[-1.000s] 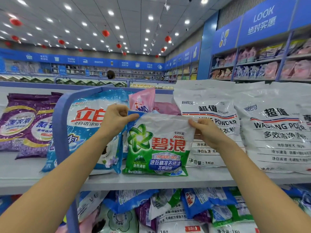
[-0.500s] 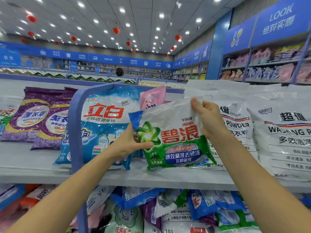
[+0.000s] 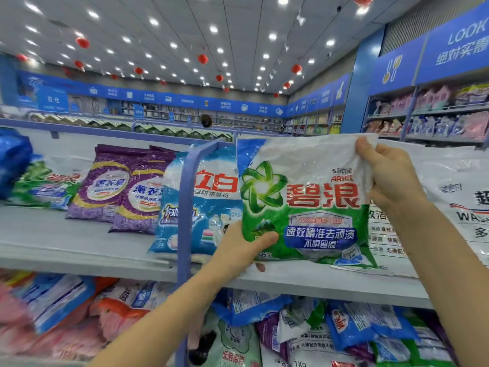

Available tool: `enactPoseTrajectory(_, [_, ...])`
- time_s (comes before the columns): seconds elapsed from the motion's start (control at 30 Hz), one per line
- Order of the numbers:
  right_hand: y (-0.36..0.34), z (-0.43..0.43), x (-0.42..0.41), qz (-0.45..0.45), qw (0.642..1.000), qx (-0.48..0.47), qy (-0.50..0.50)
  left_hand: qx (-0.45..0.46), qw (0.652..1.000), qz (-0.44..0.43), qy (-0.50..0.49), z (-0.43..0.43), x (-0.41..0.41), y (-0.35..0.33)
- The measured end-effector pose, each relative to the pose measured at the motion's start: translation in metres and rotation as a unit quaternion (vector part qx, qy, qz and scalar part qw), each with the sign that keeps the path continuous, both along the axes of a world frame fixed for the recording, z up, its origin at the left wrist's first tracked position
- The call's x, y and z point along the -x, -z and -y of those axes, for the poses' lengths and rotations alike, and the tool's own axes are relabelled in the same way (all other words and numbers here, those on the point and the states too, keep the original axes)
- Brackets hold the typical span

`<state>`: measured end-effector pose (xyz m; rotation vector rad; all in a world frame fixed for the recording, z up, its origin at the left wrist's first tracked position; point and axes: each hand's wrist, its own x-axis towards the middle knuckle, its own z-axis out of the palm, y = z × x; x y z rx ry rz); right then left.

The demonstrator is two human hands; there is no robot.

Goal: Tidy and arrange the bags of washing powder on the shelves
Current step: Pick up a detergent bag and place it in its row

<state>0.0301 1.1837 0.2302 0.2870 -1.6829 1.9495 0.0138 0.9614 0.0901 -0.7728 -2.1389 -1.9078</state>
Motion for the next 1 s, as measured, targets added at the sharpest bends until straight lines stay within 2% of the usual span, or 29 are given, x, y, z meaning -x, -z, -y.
enactPoseTrajectory(0.1, [0.004,0.021,-0.013,-0.008,1.000,-0.024,0.017,0.025,0.998,-0.056,-0.003,0.041,-0.020,-0.015])
enactPoseTrajectory(0.2, [0.008,0.062,-0.026,-0.015,0.998,-0.054,0.026,0.025,0.998,-0.060,-0.003,0.090,-0.040,-0.015])
enactPoseTrajectory(0.33, [0.006,0.141,-0.049,-0.037,0.994,-0.102,0.021,-0.007,1.000,-0.013,-0.006,0.169,-0.069,-0.007])
enactPoseTrajectory(0.63, [0.019,0.320,-0.076,-0.027,0.985,-0.139,-0.099,-0.107,0.986,0.128,0.026,0.328,-0.141,0.008])
enactPoseTrajectory(0.87, [0.048,0.433,-0.069,-0.055,0.957,-0.245,-0.149,-0.241,0.955,0.125,-0.122,0.430,-0.168,0.022])
enactPoseTrajectory(1.0, [0.098,0.482,-0.052,-0.071,0.921,-0.367,-0.111,-0.283,0.938,0.108,-0.167,0.480,-0.158,0.024])
